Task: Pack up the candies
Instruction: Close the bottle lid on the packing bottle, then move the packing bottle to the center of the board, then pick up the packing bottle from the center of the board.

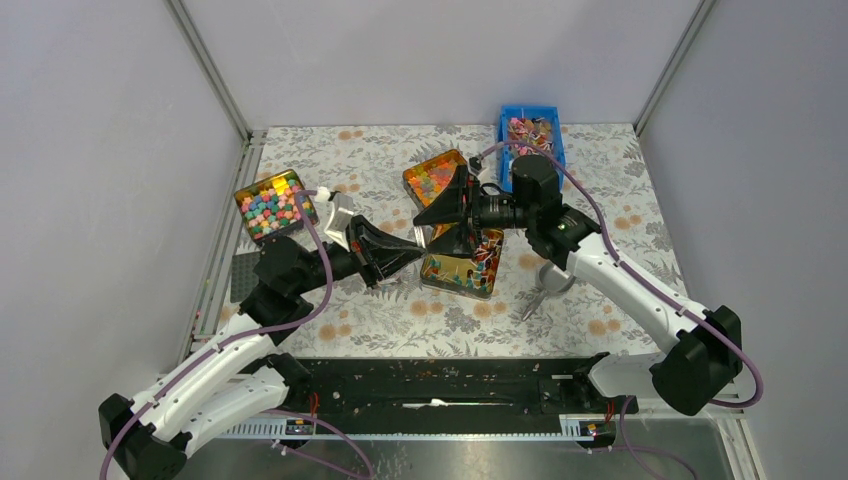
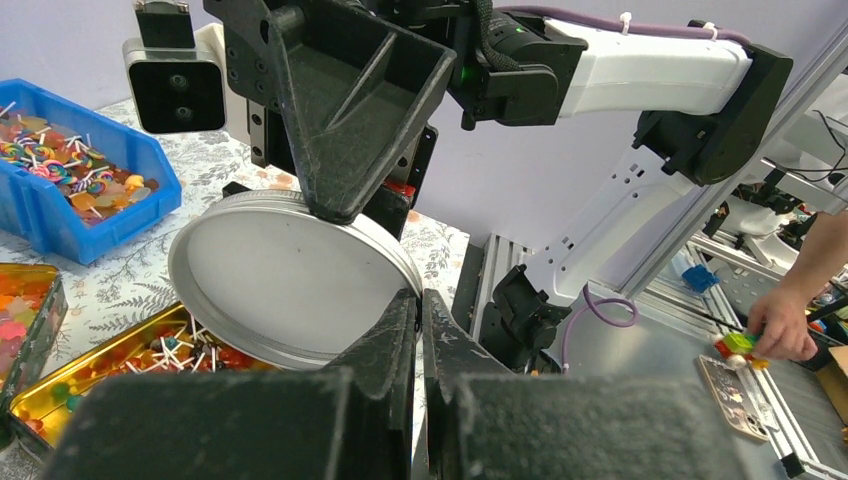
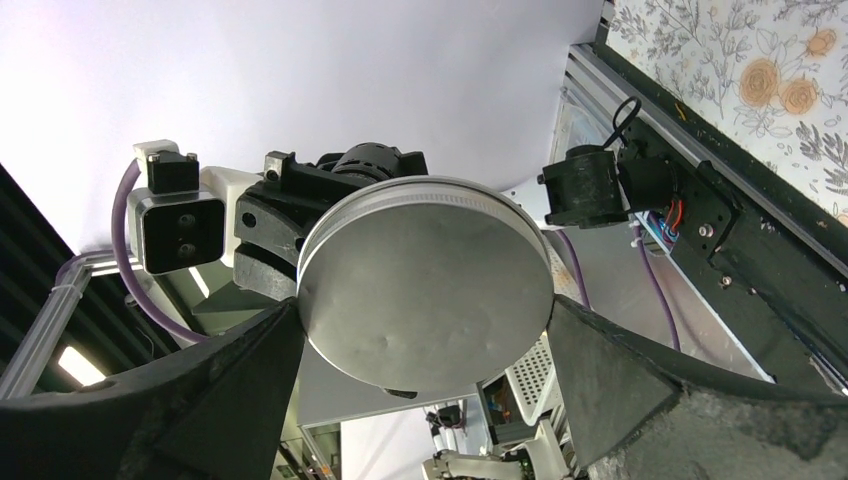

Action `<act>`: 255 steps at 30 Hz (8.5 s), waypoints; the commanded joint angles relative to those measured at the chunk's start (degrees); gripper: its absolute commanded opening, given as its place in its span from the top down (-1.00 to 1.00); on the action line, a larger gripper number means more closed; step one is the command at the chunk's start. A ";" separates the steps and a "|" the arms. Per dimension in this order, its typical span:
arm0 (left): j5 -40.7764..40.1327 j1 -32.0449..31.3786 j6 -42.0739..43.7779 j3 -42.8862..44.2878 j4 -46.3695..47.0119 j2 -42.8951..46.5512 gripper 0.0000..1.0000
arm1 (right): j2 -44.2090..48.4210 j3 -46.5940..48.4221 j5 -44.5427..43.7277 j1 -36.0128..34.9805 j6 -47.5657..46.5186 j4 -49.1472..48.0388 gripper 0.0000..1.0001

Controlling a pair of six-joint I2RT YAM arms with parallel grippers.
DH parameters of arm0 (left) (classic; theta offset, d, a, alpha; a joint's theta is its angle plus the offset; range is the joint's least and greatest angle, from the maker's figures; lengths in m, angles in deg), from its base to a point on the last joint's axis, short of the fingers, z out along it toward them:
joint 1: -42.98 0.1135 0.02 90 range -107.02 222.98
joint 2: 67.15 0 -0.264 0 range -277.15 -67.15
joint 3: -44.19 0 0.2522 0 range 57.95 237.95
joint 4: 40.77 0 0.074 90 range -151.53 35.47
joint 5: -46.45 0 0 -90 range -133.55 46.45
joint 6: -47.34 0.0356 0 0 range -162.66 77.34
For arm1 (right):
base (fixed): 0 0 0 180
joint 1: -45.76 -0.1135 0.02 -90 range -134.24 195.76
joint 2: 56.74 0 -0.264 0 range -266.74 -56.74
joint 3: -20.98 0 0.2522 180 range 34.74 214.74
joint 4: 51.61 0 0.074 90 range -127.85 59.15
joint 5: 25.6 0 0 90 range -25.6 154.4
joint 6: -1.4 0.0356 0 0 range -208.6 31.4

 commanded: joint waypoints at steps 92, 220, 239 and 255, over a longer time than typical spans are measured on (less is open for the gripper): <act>-31.35 28.60 -6.32 3.16 -55.70 -7.24 -0.91 | -67.43 80.41 -37.63 -17.25 -59.97 72.10 -0.78; -3.54 15.18 -21.91 -13.23 -7.87 -33.80 -0.08 | -36.93 1.98 -19.98 2.95 -45.22 27.77 -0.15; -2.36 13.64 -18.56 -12.44 -3.85 -40.26 0.19 | -36.97 0.49 -19.79 2.99 -44.35 27.29 -0.04; -4.29 12.24 -13.35 -9.32 -8.03 -42.21 0.19 | -36.20 -1.78 -18.41 3.23 -44.21 27.50 0.47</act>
